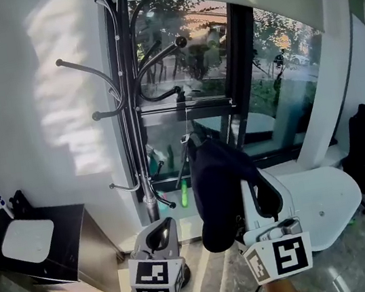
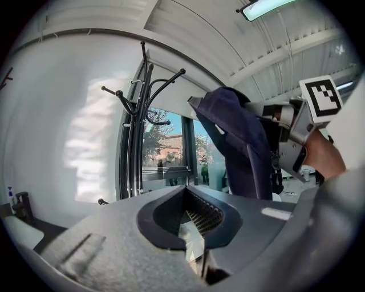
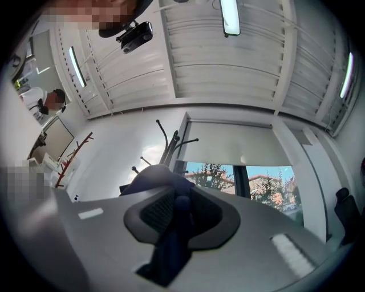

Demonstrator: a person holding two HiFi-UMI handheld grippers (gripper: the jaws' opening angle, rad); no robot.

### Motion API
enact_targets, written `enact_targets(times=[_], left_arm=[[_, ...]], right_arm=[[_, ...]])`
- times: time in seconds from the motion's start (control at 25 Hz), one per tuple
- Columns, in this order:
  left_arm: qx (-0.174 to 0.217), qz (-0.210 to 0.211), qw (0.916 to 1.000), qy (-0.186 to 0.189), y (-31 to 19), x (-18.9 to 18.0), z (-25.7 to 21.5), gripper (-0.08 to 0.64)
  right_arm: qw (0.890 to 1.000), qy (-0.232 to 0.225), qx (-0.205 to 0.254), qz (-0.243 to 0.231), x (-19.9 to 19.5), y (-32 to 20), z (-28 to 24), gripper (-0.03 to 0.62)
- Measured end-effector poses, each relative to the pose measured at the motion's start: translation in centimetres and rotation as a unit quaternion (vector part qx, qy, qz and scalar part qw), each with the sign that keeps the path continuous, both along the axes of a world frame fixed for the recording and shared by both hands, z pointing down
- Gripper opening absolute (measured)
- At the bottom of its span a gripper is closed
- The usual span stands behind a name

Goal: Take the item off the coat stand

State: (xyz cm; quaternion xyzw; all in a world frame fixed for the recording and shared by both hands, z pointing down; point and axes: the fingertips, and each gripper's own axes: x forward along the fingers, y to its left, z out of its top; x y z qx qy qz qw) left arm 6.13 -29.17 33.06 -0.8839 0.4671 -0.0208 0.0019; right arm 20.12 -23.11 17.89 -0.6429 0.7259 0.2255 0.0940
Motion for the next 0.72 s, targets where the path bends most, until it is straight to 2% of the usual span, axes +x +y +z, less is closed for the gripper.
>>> enact_targets(times=[0.2, 0.48, 0.72], left_arm=[[0.006, -0.009, 0.9999, 0.003, 0.8, -0.2, 0.4, 0.005], [0.003, -0.025, 0.9997, 0.004, 1.3, -0.9, 1.0, 0.005], [-0.002, -0.032, 0.9995, -0.003, 1.8, -1.3, 1.9, 0.005]], right_arm=[[0.998, -0.009, -0.064, -0.017, -1.6, -0.4, 6.4, 0.072], [0.99, -0.028, -0.134, -0.03, -3.0, -0.7, 12.7, 0.072], [0.985, -0.039, -0.164, -0.04, -4.3, -1.2, 15.5, 0.072]])
